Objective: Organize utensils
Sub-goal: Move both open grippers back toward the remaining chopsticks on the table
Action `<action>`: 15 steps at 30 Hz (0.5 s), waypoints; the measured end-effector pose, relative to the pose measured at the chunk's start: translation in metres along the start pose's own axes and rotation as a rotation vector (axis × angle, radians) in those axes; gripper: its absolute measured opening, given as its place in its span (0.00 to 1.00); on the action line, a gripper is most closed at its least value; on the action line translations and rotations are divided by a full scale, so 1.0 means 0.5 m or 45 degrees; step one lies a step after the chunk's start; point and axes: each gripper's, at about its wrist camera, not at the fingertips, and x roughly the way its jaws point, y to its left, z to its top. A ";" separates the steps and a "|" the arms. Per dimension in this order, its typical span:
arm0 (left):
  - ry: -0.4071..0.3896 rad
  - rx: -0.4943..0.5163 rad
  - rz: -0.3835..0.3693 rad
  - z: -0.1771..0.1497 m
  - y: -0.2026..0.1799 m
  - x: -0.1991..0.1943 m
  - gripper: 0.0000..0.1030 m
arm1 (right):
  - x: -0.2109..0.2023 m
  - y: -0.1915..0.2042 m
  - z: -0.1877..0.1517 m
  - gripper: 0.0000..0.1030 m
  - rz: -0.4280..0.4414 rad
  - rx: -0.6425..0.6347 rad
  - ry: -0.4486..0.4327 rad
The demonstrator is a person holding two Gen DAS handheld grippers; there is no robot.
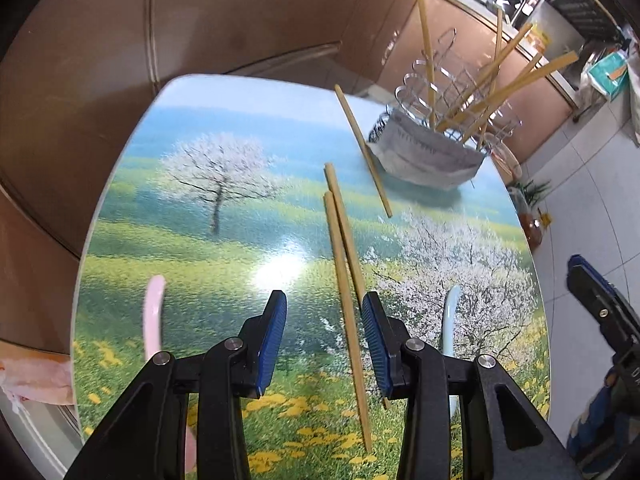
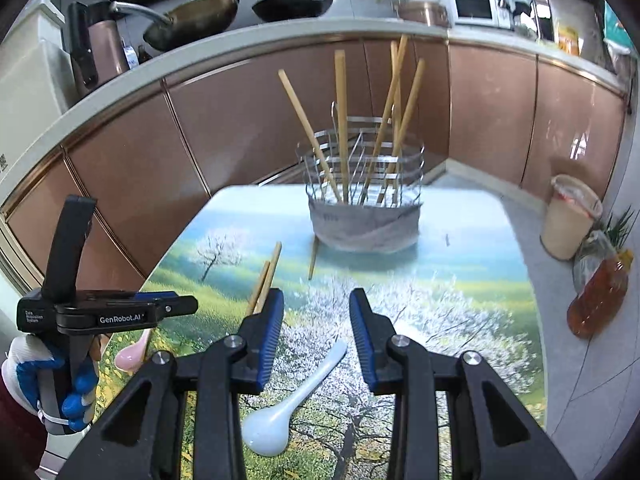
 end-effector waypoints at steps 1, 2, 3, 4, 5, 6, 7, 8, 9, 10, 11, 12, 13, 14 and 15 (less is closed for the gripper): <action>0.010 0.004 -0.003 0.001 -0.001 0.007 0.37 | 0.010 0.000 -0.001 0.31 0.002 -0.003 0.012; 0.017 0.010 -0.001 0.003 -0.002 0.013 0.37 | 0.020 0.000 -0.001 0.31 0.006 -0.005 0.024; 0.026 0.016 0.000 0.005 -0.004 0.021 0.37 | 0.025 -0.001 -0.002 0.31 0.011 -0.004 0.029; 0.038 0.020 -0.003 0.006 -0.004 0.029 0.37 | 0.033 -0.002 -0.003 0.31 0.019 -0.003 0.036; 0.050 0.023 -0.002 0.008 -0.005 0.036 0.37 | 0.038 -0.002 -0.001 0.31 0.021 -0.003 0.042; 0.060 0.025 0.000 0.010 -0.006 0.042 0.37 | 0.046 -0.003 -0.001 0.31 0.022 -0.005 0.050; 0.069 0.027 0.000 0.011 -0.006 0.048 0.37 | 0.051 -0.005 0.000 0.31 0.023 -0.006 0.054; 0.082 0.030 -0.002 0.012 -0.007 0.056 0.37 | 0.057 -0.008 0.000 0.31 0.025 -0.002 0.060; 0.087 0.031 -0.005 0.014 -0.008 0.059 0.37 | 0.061 -0.012 0.000 0.31 0.027 0.003 0.065; 0.093 0.032 -0.010 0.015 -0.009 0.064 0.37 | 0.065 -0.014 0.000 0.32 0.028 0.006 0.068; 0.100 0.033 -0.014 0.017 -0.011 0.068 0.37 | 0.070 -0.017 -0.001 0.32 0.031 0.012 0.073; 0.106 0.037 -0.015 0.018 -0.013 0.072 0.37 | 0.072 -0.019 -0.002 0.32 0.033 0.014 0.076; 0.110 0.044 -0.013 0.019 -0.015 0.076 0.37 | 0.077 -0.021 -0.003 0.32 0.032 0.015 0.081; 0.114 0.057 -0.005 0.019 -0.019 0.080 0.37 | 0.082 -0.022 -0.004 0.32 0.031 0.015 0.086; 0.116 0.065 0.004 0.020 -0.021 0.083 0.37 | 0.086 -0.023 -0.005 0.32 0.032 0.015 0.092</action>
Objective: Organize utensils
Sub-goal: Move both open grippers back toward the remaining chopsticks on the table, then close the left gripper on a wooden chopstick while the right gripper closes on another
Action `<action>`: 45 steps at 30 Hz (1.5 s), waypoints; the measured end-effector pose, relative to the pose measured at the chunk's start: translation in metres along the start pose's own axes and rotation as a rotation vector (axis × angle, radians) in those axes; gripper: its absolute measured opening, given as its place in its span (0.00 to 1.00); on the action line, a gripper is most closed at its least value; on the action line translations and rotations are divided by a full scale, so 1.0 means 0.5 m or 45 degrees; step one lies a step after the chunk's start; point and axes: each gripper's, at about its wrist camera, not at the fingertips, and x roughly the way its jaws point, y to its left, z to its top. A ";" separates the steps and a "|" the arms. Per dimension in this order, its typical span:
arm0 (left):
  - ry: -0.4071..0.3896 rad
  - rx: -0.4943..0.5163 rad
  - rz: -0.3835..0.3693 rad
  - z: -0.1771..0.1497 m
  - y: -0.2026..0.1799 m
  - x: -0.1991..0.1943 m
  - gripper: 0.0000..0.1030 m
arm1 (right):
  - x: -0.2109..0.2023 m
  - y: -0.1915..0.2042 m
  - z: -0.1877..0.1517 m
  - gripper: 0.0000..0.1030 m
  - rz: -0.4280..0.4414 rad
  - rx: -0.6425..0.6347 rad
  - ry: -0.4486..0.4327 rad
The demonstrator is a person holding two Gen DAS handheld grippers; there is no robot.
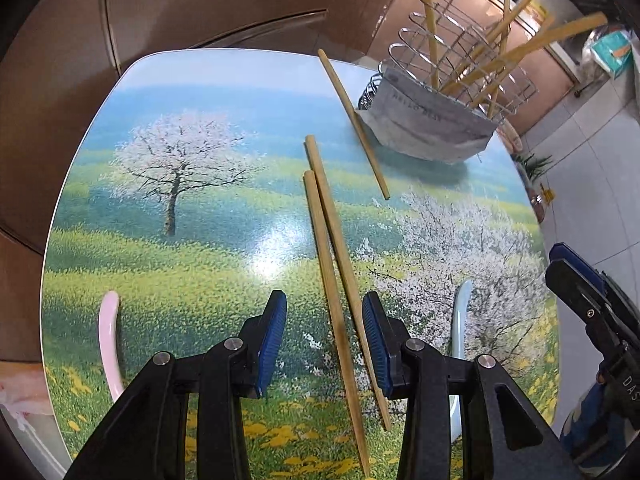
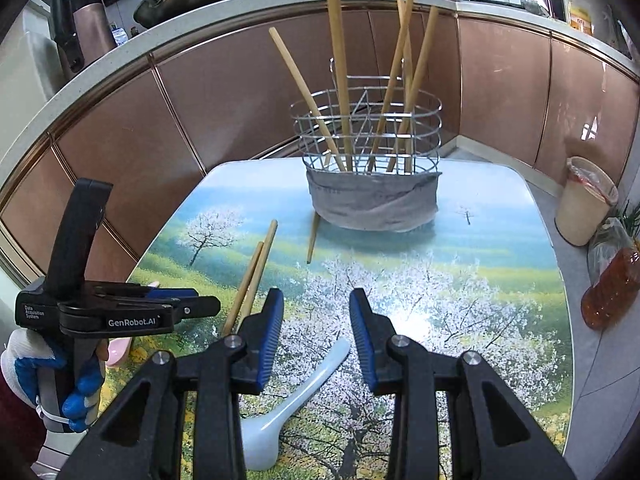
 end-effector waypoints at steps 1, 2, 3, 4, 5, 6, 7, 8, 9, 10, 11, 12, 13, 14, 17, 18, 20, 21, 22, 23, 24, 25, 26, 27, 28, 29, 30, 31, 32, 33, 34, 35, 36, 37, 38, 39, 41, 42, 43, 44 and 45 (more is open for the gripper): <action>0.002 0.007 0.012 0.001 -0.002 0.004 0.37 | 0.003 -0.001 -0.001 0.32 0.001 0.001 0.004; 0.008 0.008 0.021 0.002 -0.002 0.008 0.37 | 0.006 -0.002 -0.002 0.32 0.002 0.002 0.009; 0.012 0.007 0.021 0.003 -0.002 0.012 0.37 | 0.008 -0.002 -0.002 0.32 0.002 0.002 0.012; 0.016 0.006 0.021 0.004 -0.001 0.015 0.37 | 0.011 -0.002 -0.002 0.32 0.002 0.002 0.016; 0.021 0.007 0.024 0.005 -0.001 0.018 0.37 | 0.013 -0.002 -0.002 0.32 0.003 0.002 0.018; 0.024 0.007 0.026 0.005 -0.001 0.021 0.37 | 0.016 -0.002 -0.002 0.32 0.004 0.001 0.023; 0.029 0.005 0.027 0.006 0.001 0.026 0.37 | 0.019 0.000 -0.001 0.32 0.004 -0.005 0.029; 0.033 0.002 0.031 0.007 0.002 0.030 0.37 | 0.022 0.001 0.000 0.32 0.002 -0.008 0.034; 0.036 -0.001 0.033 0.007 0.003 0.032 0.37 | 0.025 0.003 0.001 0.32 0.003 -0.011 0.038; 0.042 -0.004 0.032 0.008 0.006 0.036 0.37 | 0.027 0.003 0.002 0.31 0.004 -0.014 0.042; 0.050 -0.006 0.032 0.009 0.008 0.040 0.37 | 0.031 0.005 0.003 0.32 0.004 -0.018 0.048; 0.055 -0.008 0.034 0.009 0.010 0.043 0.37 | 0.033 0.006 0.003 0.32 0.003 -0.021 0.052; 0.059 -0.011 0.039 0.010 0.012 0.046 0.37 | 0.035 0.007 0.004 0.32 0.003 -0.024 0.056; 0.054 -0.012 0.042 0.011 0.014 0.049 0.36 | 0.039 0.008 0.005 0.32 0.003 -0.027 0.062; 0.053 -0.022 0.038 0.017 0.018 0.052 0.36 | 0.048 0.013 0.006 0.32 0.002 -0.038 0.075; 0.055 -0.024 0.036 0.020 0.019 0.053 0.36 | 0.051 0.014 0.007 0.32 0.002 -0.042 0.079; 0.060 -0.024 0.031 0.025 0.022 0.056 0.36 | 0.058 0.017 0.007 0.32 0.003 -0.049 0.088; 0.063 -0.026 0.022 0.026 0.023 0.056 0.36 | 0.060 0.018 0.006 0.32 0.004 -0.050 0.090; 0.066 -0.025 0.012 0.027 0.023 0.056 0.36 | 0.061 0.018 0.006 0.32 0.005 -0.050 0.092; 0.065 -0.025 0.003 0.029 0.024 0.056 0.36 | 0.063 0.017 0.006 0.32 0.005 -0.048 0.094; 0.063 -0.024 -0.005 0.031 0.024 0.056 0.37 | 0.065 0.017 0.007 0.32 0.005 -0.047 0.096; 0.063 -0.023 -0.004 0.033 0.023 0.056 0.37 | 0.066 0.015 0.007 0.32 0.005 -0.046 0.098; 0.062 -0.023 0.002 0.034 0.024 0.057 0.37 | 0.068 0.014 0.007 0.32 0.004 -0.046 0.100; 0.066 -0.023 0.003 0.035 0.025 0.058 0.36 | 0.069 0.013 0.007 0.32 0.004 -0.045 0.102; 0.060 -0.018 0.007 0.036 0.024 0.058 0.37 | 0.069 0.011 0.006 0.32 0.004 -0.044 0.104; 0.060 -0.009 0.016 0.038 0.023 0.059 0.37 | 0.068 0.010 0.005 0.32 0.004 -0.041 0.104; 0.060 -0.004 0.022 0.037 0.020 0.061 0.37 | 0.068 0.009 0.005 0.32 0.005 -0.040 0.105; 0.059 0.003 0.031 0.038 0.017 0.061 0.37 | 0.069 0.007 0.005 0.32 0.005 -0.037 0.107; 0.056 0.010 0.044 0.037 0.013 0.062 0.37 | 0.070 0.006 0.004 0.32 0.004 -0.034 0.109; 0.053 0.014 0.058 0.038 0.006 0.065 0.37 | 0.072 0.004 0.004 0.32 0.005 -0.033 0.110; 0.049 0.021 0.083 0.040 0.003 0.066 0.37 | 0.074 0.005 0.004 0.32 0.006 -0.036 0.113; 0.047 0.022 0.099 0.042 0.000 0.068 0.37 | 0.074 0.006 0.004 0.32 0.006 -0.040 0.115; 0.045 0.019 0.108 0.039 0.004 0.066 0.37 | 0.075 0.007 0.004 0.32 0.005 -0.044 0.116; 0.045 0.016 0.115 0.042 0.001 0.068 0.37 | 0.075 0.010 0.005 0.32 0.005 -0.050 0.118; 0.047 0.009 0.118 0.044 0.005 0.067 0.37 | 0.076 0.013 0.006 0.32 0.007 -0.058 0.120; 0.048 0.005 0.121 0.045 0.010 0.067 0.37 | 0.078 0.016 0.007 0.32 0.007 -0.064 0.122; 0.048 -0.010 0.138 0.048 0.023 0.064 0.37 | 0.089 0.028 0.011 0.32 0.008 -0.092 0.137; 0.049 -0.020 0.129 0.046 0.035 0.060 0.37 | 0.093 0.033 0.012 0.32 0.010 -0.102 0.143; 0.052 -0.039 0.106 0.047 0.045 0.058 0.37 | 0.099 0.039 0.014 0.31 0.014 -0.110 0.146; 0.059 -0.058 0.072 0.047 0.051 0.057 0.38 | 0.105 0.044 0.016 0.31 0.022 -0.111 0.149; 0.067 -0.073 0.035 0.046 0.056 0.057 0.38 | 0.109 0.045 0.017 0.32 0.025 -0.110 0.152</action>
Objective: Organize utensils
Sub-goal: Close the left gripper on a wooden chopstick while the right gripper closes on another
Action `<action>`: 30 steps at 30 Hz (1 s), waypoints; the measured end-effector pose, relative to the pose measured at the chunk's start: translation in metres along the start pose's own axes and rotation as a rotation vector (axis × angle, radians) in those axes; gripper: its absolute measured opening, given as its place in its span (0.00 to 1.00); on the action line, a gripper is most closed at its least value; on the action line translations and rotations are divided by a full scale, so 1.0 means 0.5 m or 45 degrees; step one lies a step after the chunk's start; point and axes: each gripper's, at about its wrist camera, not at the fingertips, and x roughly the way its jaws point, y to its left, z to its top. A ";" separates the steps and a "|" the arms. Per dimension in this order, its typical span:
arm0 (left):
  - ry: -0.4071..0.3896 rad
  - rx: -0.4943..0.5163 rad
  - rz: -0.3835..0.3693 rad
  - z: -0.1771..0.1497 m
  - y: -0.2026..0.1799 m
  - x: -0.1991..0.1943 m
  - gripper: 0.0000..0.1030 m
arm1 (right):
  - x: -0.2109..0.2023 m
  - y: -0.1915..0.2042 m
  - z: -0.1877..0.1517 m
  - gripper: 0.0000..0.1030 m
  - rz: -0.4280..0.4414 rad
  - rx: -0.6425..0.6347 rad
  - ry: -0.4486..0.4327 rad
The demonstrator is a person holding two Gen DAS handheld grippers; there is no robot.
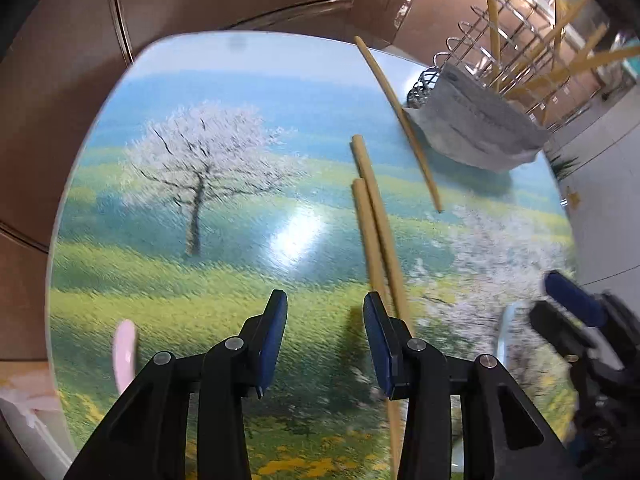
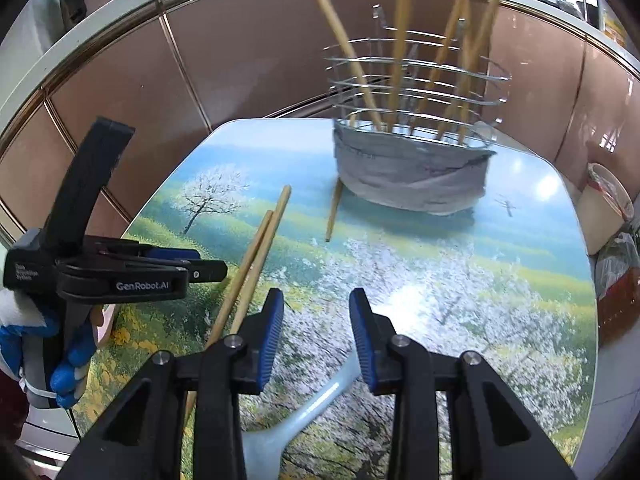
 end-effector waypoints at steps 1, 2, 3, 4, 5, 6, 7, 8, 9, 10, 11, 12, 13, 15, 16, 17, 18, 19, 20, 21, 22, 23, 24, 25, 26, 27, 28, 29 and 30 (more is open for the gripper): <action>0.007 -0.004 -0.026 -0.001 0.003 0.000 0.38 | 0.003 0.001 0.001 0.32 0.001 0.001 0.000; 0.009 -0.003 -0.052 -0.003 0.003 -0.001 0.38 | 0.004 0.001 0.002 0.32 0.001 0.002 -0.002; 0.011 -0.004 -0.073 -0.005 0.004 -0.001 0.38 | 0.005 0.000 0.001 0.32 0.001 0.004 -0.004; 0.014 -0.006 -0.091 -0.006 0.004 -0.002 0.38 | 0.005 -0.002 0.001 0.32 0.001 0.007 -0.003; 0.015 -0.008 -0.113 -0.007 0.004 -0.003 0.38 | 0.005 -0.005 0.000 0.32 -0.004 0.010 -0.001; 0.016 -0.005 -0.126 -0.007 0.003 -0.003 0.38 | 0.005 -0.008 -0.002 0.32 -0.006 0.013 0.000; 0.018 0.003 -0.134 -0.007 -0.001 -0.003 0.39 | 0.003 -0.012 -0.003 0.32 -0.007 0.019 0.002; 0.020 0.014 -0.131 -0.009 -0.006 -0.003 0.39 | 0.003 -0.016 -0.005 0.32 -0.008 0.026 0.005; 0.023 0.022 -0.123 -0.008 -0.015 -0.001 0.39 | 0.002 -0.018 -0.007 0.32 -0.009 0.030 0.005; 0.029 0.031 -0.118 -0.011 -0.024 0.002 0.40 | -0.001 -0.022 -0.008 0.32 -0.010 0.035 0.005; 0.038 0.043 -0.108 -0.012 -0.028 0.006 0.40 | -0.002 -0.026 -0.010 0.32 -0.009 0.043 0.004; 0.042 0.052 -0.097 -0.013 -0.032 0.007 0.40 | -0.002 -0.027 -0.010 0.32 -0.009 0.047 0.004; 0.036 0.067 -0.080 -0.012 -0.036 0.007 0.41 | -0.003 -0.029 -0.011 0.32 -0.009 0.052 0.003; 0.038 0.084 -0.062 -0.013 -0.043 0.010 0.41 | -0.010 -0.034 -0.013 0.32 -0.008 0.061 0.002; 0.040 0.094 -0.049 -0.014 -0.050 0.011 0.41 | -0.011 -0.035 -0.014 0.32 -0.008 0.064 0.002; 0.039 0.107 -0.030 -0.016 -0.060 0.014 0.41 | -0.011 -0.036 -0.015 0.32 -0.007 0.066 0.003; 0.039 0.117 -0.019 -0.018 -0.065 0.016 0.41 | -0.011 -0.035 -0.014 0.32 -0.006 0.065 0.004; 0.039 0.133 -0.001 -0.021 -0.073 0.017 0.41 | -0.010 -0.033 -0.014 0.32 -0.006 0.064 0.005; 0.040 0.145 0.015 -0.024 -0.073 0.015 0.41 | -0.010 -0.032 -0.014 0.32 -0.005 0.063 0.005; 0.043 0.158 0.033 -0.026 -0.078 0.016 0.41 | -0.010 -0.030 -0.014 0.32 -0.003 0.062 0.005; 0.045 0.165 0.044 -0.026 -0.081 0.017 0.42 | -0.010 -0.029 -0.014 0.32 -0.001 0.060 0.004; 0.044 0.174 0.064 -0.026 -0.086 0.018 0.42 | -0.009 -0.027 -0.013 0.32 -0.001 0.059 0.003; 0.042 0.182 0.081 -0.026 -0.082 0.016 0.42 | -0.007 -0.023 -0.012 0.32 -0.001 0.056 0.003; 0.040 0.189 0.100 -0.025 -0.084 0.017 0.42 | -0.006 -0.020 -0.012 0.32 -0.001 0.054 0.003; 0.035 0.197 0.123 -0.024 -0.087 0.018 0.43 | -0.005 -0.019 -0.012 0.32 -0.001 0.052 0.002; 0.032 0.201 0.136 -0.023 -0.087 0.020 0.44 | -0.006 -0.017 -0.012 0.32 -0.001 0.050 0.001; 0.028 0.205 0.146 -0.021 -0.086 0.021 0.45 | -0.006 -0.016 -0.013 0.32 -0.002 0.048 0.001; 0.024 0.209 0.159 -0.019 -0.084 0.021 0.45 | -0.007 -0.015 -0.013 0.32 -0.003 0.046 0.000; 0.016 0.204 0.171 -0.017 -0.085 0.021 0.45 | -0.007 -0.016 -0.013 0.32 -0.004 0.044 0.001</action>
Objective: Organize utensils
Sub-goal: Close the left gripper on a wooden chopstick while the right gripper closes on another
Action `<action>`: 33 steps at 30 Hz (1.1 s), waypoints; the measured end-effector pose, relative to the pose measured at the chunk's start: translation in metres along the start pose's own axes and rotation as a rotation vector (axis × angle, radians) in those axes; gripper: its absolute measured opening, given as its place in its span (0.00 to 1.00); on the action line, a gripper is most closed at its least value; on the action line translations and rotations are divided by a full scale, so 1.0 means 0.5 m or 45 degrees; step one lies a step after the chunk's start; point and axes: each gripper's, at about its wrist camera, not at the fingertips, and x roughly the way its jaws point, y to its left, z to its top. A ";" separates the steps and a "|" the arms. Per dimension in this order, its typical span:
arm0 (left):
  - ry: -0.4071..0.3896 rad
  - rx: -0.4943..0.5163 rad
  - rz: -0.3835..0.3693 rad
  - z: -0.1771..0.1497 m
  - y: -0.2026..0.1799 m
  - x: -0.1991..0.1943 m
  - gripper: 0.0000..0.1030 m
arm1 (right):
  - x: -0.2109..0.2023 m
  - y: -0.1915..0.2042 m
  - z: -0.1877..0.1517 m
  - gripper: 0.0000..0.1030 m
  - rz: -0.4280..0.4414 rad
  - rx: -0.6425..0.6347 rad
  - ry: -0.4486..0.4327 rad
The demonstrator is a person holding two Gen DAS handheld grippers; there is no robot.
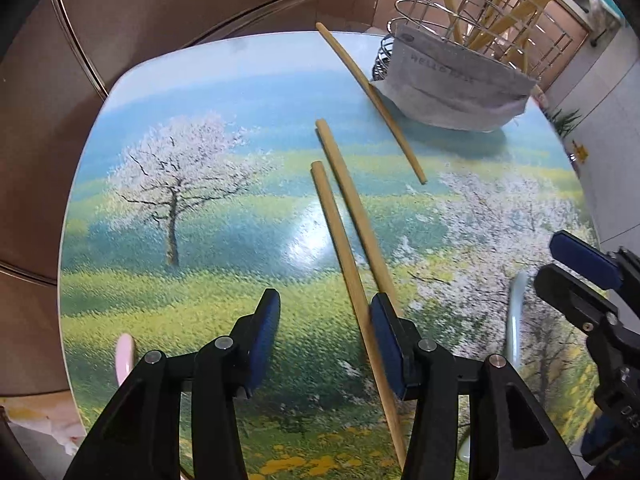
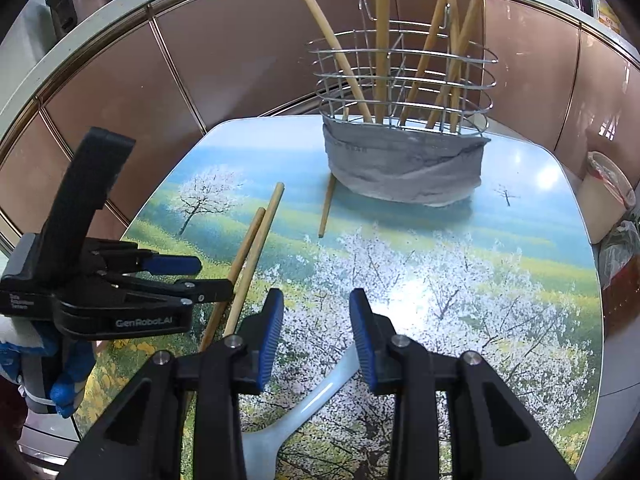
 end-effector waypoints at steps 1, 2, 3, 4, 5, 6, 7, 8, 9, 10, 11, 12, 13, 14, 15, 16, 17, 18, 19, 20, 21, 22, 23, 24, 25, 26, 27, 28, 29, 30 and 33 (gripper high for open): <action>-0.003 -0.006 0.009 0.000 0.005 -0.001 0.45 | 0.000 0.000 0.001 0.32 -0.001 -0.003 0.001; -0.006 -0.014 0.017 0.000 0.010 -0.001 0.45 | 0.000 0.002 0.002 0.32 -0.004 -0.007 0.003; -0.010 -0.025 0.020 0.000 0.018 -0.001 0.45 | 0.000 0.003 0.002 0.32 -0.003 -0.012 0.006; -0.010 -0.031 0.017 0.000 0.022 -0.002 0.45 | 0.001 0.006 0.003 0.32 -0.002 -0.019 0.010; -0.008 -0.039 0.012 0.001 0.028 -0.002 0.45 | 0.005 0.011 0.006 0.32 -0.001 -0.031 0.015; -0.006 -0.046 0.005 0.003 0.037 -0.003 0.44 | 0.011 0.016 0.009 0.32 0.004 -0.040 0.022; -0.004 -0.051 -0.001 0.005 0.042 -0.002 0.44 | 0.016 0.021 0.013 0.31 0.013 -0.050 0.030; -0.003 -0.051 -0.005 0.008 0.046 -0.001 0.42 | 0.026 0.031 0.019 0.31 0.030 -0.068 0.047; -0.003 -0.051 -0.007 0.009 0.050 -0.002 0.39 | 0.032 0.037 0.024 0.31 0.036 -0.080 0.056; -0.004 -0.053 -0.013 0.011 0.056 -0.002 0.37 | 0.040 0.046 0.030 0.31 0.036 -0.097 0.067; -0.005 -0.059 -0.023 0.013 0.064 -0.003 0.34 | 0.051 0.057 0.041 0.31 0.038 -0.119 0.081; -0.003 -0.064 -0.032 0.020 0.071 -0.003 0.30 | 0.058 0.063 0.048 0.31 0.043 -0.128 0.091; 0.001 -0.077 -0.050 0.025 0.082 -0.003 0.28 | 0.070 0.070 0.060 0.31 0.051 -0.137 0.109; 0.008 -0.096 -0.072 0.030 0.095 -0.002 0.23 | 0.078 0.074 0.069 0.31 0.055 -0.138 0.120; 0.015 -0.113 -0.091 0.033 0.110 -0.004 0.20 | 0.090 0.079 0.080 0.31 0.053 -0.140 0.136; 0.022 -0.132 -0.112 0.037 0.123 -0.003 0.20 | 0.101 0.084 0.091 0.31 0.053 -0.143 0.150; 0.032 -0.156 -0.148 0.043 0.137 -0.001 0.18 | 0.117 0.089 0.104 0.31 0.064 -0.142 0.175; 0.045 -0.175 -0.178 0.058 0.153 0.007 0.18 | 0.128 0.091 0.111 0.31 0.071 -0.139 0.191; 0.055 -0.194 -0.198 0.063 0.162 0.010 0.17 | 0.141 0.094 0.119 0.31 0.068 -0.138 0.210; 0.065 -0.219 -0.217 0.070 0.174 0.012 0.15 | 0.159 0.098 0.129 0.31 0.053 -0.141 0.234; 0.069 -0.234 -0.228 0.074 0.182 0.014 0.14 | 0.169 0.100 0.133 0.31 0.049 -0.143 0.247; 0.072 -0.245 -0.236 0.079 0.188 0.016 0.13 | 0.183 0.102 0.140 0.31 0.044 -0.143 0.268; 0.077 -0.265 -0.248 0.085 0.198 0.019 0.12 | 0.192 0.102 0.145 0.31 0.039 -0.143 0.279; 0.081 -0.278 -0.257 0.089 0.204 0.020 0.12 | 0.201 0.103 0.150 0.31 0.033 -0.143 0.291; 0.086 -0.294 -0.269 0.096 0.211 0.023 0.12 | 0.212 0.104 0.154 0.31 0.030 -0.144 0.303; 0.090 -0.297 -0.274 0.101 0.215 0.024 0.12 | 0.225 0.106 0.160 0.31 0.023 -0.145 0.318; 0.094 -0.297 -0.273 0.106 0.219 0.025 0.12 | 0.233 0.105 0.163 0.31 0.018 -0.146 0.325; 0.095 -0.297 -0.265 0.113 0.223 0.026 0.12 | 0.241 0.106 0.166 0.31 0.011 -0.151 0.334; 0.097 -0.295 -0.254 0.120 0.225 0.028 0.11 | 0.250 0.109 0.168 0.30 -0.002 -0.162 0.347; 0.098 -0.290 -0.242 0.129 0.227 0.029 0.11 | 0.256 0.113 0.169 0.29 -0.014 -0.169 0.355; 0.106 -0.274 -0.226 0.170 0.239 0.042 0.11 | 0.267 0.120 0.167 0.20 -0.044 -0.188 0.372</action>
